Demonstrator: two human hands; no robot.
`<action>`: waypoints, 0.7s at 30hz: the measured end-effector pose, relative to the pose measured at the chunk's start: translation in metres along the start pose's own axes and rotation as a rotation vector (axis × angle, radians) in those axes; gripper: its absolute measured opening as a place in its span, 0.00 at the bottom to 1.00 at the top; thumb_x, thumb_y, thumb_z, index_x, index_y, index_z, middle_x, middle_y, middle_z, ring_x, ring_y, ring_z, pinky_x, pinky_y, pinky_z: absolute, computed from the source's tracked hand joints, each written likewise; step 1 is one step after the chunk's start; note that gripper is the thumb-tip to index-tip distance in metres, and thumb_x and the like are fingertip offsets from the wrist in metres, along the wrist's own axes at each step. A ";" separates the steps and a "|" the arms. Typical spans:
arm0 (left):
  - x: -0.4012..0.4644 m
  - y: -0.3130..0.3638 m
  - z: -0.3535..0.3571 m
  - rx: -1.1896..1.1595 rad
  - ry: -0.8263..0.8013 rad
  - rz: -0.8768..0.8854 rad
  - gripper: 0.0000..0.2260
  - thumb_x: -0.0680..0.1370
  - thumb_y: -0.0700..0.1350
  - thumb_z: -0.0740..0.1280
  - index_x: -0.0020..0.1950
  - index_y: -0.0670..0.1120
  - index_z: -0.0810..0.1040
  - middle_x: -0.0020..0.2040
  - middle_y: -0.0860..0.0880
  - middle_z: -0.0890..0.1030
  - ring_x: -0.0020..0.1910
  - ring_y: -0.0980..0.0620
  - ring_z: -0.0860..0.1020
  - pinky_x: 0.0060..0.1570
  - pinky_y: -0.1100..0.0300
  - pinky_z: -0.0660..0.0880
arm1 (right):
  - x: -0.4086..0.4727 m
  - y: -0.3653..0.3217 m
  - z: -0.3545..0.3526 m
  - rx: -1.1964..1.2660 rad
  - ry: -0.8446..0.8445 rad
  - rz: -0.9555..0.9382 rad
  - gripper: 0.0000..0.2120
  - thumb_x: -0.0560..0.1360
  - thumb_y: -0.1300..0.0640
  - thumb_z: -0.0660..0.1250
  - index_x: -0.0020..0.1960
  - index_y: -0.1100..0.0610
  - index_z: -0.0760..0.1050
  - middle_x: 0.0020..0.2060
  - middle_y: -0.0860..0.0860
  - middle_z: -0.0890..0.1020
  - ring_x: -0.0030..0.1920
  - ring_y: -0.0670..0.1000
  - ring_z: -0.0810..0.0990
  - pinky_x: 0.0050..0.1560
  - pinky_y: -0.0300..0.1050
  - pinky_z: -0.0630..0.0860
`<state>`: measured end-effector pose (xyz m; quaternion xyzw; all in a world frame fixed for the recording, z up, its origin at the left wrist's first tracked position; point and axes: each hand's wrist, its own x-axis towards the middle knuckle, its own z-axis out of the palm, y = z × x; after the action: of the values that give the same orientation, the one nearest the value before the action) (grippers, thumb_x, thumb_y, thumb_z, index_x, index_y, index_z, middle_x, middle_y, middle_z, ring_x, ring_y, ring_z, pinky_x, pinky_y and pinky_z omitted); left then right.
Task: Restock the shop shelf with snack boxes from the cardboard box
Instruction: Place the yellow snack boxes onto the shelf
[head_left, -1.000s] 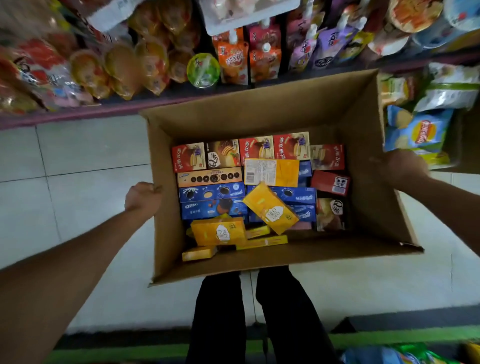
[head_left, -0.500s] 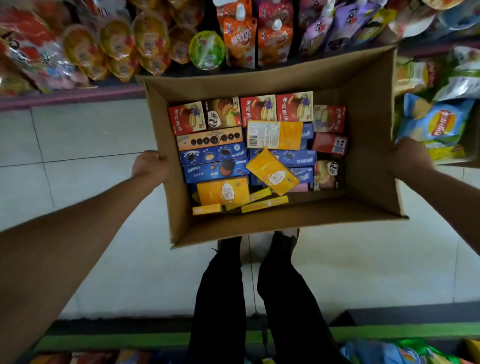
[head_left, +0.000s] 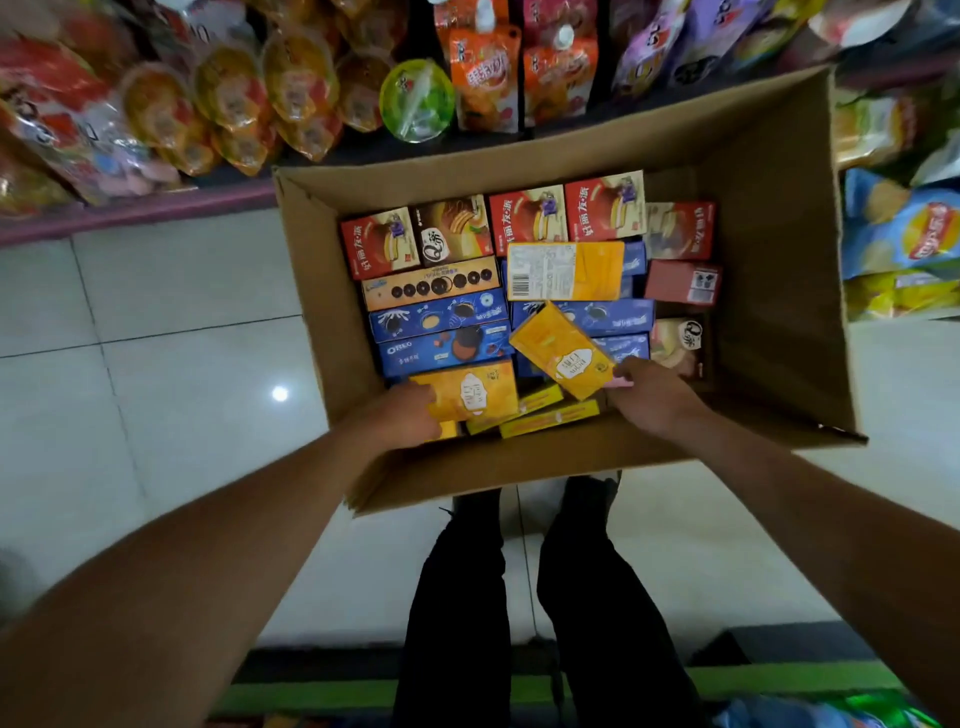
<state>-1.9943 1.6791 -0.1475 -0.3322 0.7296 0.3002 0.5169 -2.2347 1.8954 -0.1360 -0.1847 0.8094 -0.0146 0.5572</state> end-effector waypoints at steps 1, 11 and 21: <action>0.007 0.000 0.010 0.049 -0.048 -0.010 0.27 0.73 0.52 0.70 0.71 0.49 0.70 0.67 0.46 0.72 0.60 0.46 0.74 0.51 0.56 0.74 | 0.008 -0.002 0.010 0.018 -0.005 0.000 0.22 0.77 0.54 0.64 0.71 0.54 0.69 0.67 0.58 0.74 0.59 0.60 0.76 0.57 0.50 0.74; 0.041 -0.007 0.032 0.161 0.073 0.145 0.22 0.79 0.48 0.66 0.72 0.60 0.69 0.70 0.47 0.74 0.64 0.42 0.74 0.60 0.51 0.75 | 0.078 -0.022 0.068 0.179 0.287 0.027 0.27 0.74 0.60 0.70 0.69 0.56 0.63 0.65 0.58 0.72 0.65 0.63 0.71 0.62 0.60 0.71; 0.070 0.037 -0.013 -0.202 0.192 0.366 0.25 0.77 0.45 0.72 0.72 0.47 0.70 0.70 0.45 0.70 0.66 0.45 0.71 0.54 0.57 0.69 | 0.077 -0.002 0.075 -0.203 0.021 -0.241 0.22 0.75 0.53 0.70 0.66 0.57 0.69 0.63 0.60 0.71 0.60 0.64 0.72 0.55 0.54 0.73</action>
<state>-2.0480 1.6789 -0.2075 -0.2715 0.7898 0.4273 0.3462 -2.1901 1.8829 -0.2331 -0.3358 0.7844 -0.0015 0.5214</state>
